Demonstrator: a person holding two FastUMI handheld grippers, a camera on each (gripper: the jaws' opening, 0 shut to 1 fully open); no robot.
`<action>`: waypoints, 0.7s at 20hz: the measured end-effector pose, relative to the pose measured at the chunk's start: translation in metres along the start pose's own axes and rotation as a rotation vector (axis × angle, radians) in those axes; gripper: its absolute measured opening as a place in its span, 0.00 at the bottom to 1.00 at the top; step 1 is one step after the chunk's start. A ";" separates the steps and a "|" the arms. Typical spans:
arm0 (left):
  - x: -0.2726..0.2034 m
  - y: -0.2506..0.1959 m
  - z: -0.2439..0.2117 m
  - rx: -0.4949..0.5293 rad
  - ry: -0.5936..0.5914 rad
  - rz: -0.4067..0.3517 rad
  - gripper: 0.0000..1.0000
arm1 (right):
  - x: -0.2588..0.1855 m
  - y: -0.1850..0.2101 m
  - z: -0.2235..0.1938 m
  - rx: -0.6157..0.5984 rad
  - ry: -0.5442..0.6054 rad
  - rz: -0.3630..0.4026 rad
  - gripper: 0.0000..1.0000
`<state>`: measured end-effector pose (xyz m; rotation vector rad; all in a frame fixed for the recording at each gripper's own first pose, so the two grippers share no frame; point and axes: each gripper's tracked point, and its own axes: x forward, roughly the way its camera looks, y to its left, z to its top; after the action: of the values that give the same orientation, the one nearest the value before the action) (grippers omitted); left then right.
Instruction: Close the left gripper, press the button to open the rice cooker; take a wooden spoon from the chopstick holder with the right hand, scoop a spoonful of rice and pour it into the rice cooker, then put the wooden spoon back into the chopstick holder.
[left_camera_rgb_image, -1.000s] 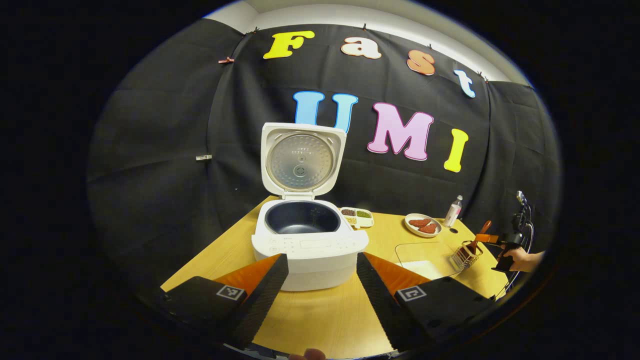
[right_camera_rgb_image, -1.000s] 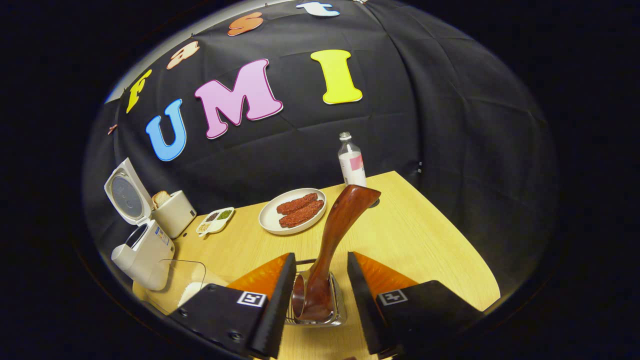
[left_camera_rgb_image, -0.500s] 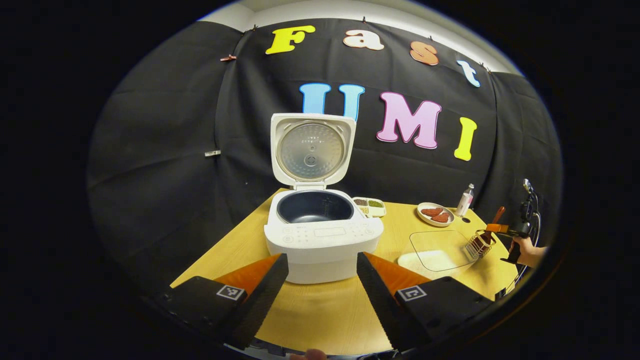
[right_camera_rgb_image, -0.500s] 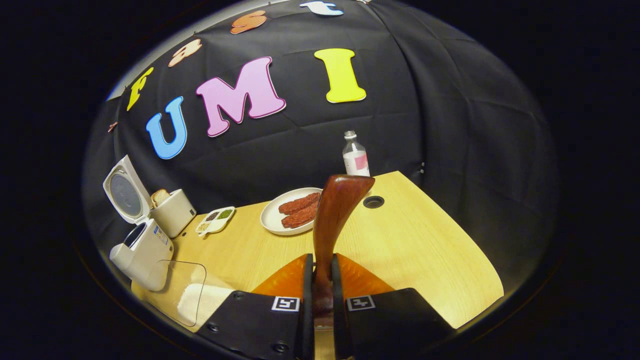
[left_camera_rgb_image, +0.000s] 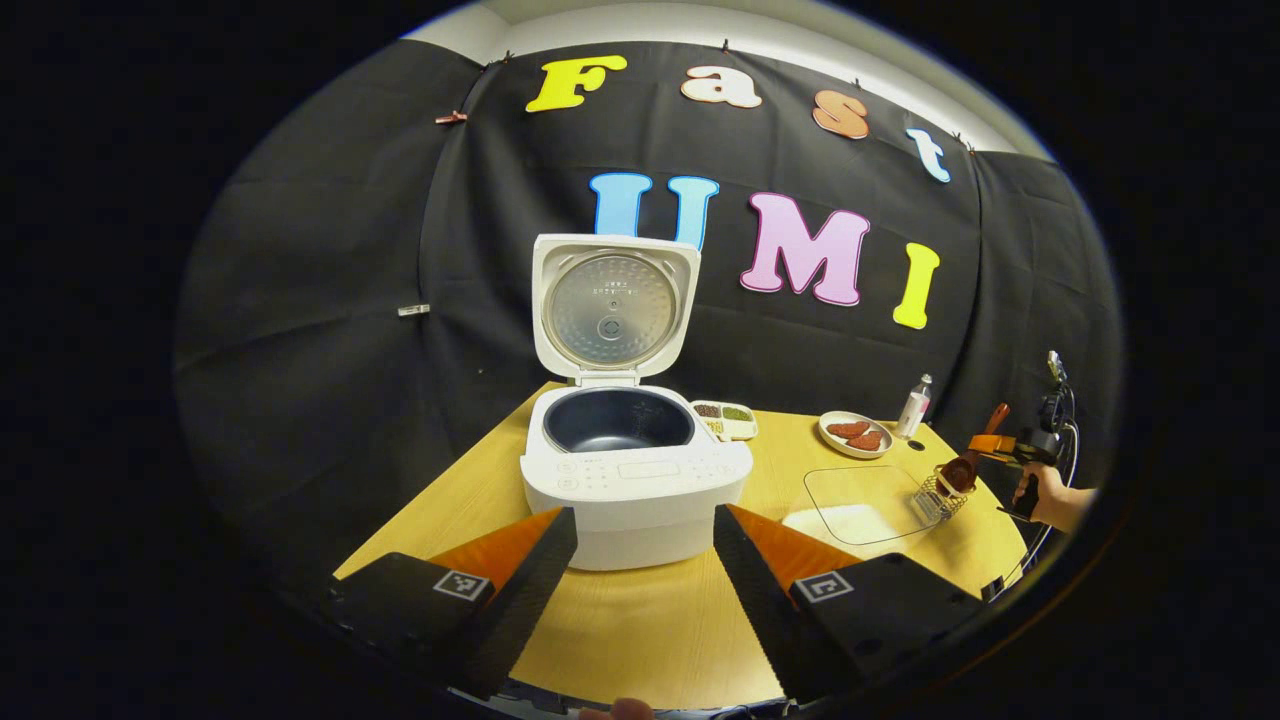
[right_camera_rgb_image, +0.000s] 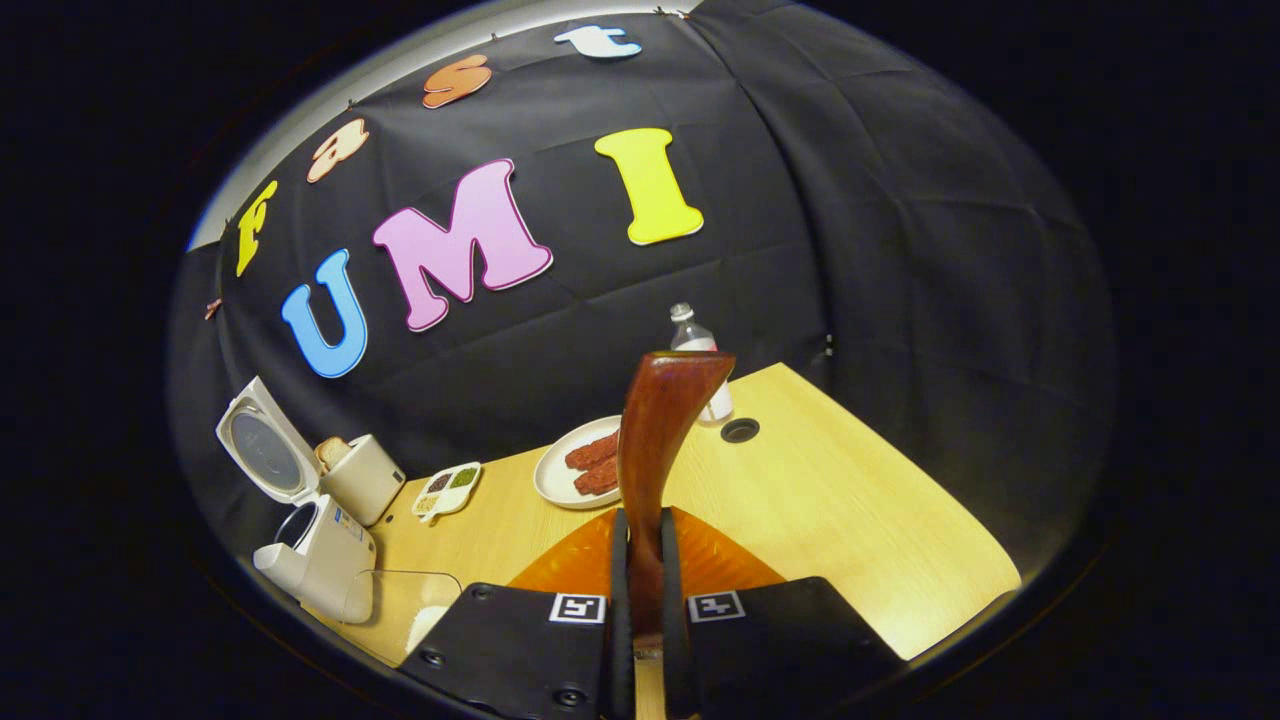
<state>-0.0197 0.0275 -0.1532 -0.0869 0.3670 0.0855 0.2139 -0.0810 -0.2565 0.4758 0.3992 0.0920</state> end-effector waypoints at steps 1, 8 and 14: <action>-0.002 0.000 0.001 0.001 -0.002 -0.005 0.95 | -0.006 0.006 0.009 0.003 -0.018 0.004 0.16; -0.011 -0.005 0.005 -0.031 -0.020 -0.049 0.94 | -0.050 0.094 0.046 0.068 -0.079 0.151 0.15; -0.016 -0.006 0.008 -0.025 -0.036 -0.074 0.94 | -0.066 0.185 0.021 -0.051 -0.049 0.267 0.15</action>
<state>-0.0306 0.0210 -0.1393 -0.1234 0.3260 0.0186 0.1623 0.0620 -0.1307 0.4781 0.2833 0.3474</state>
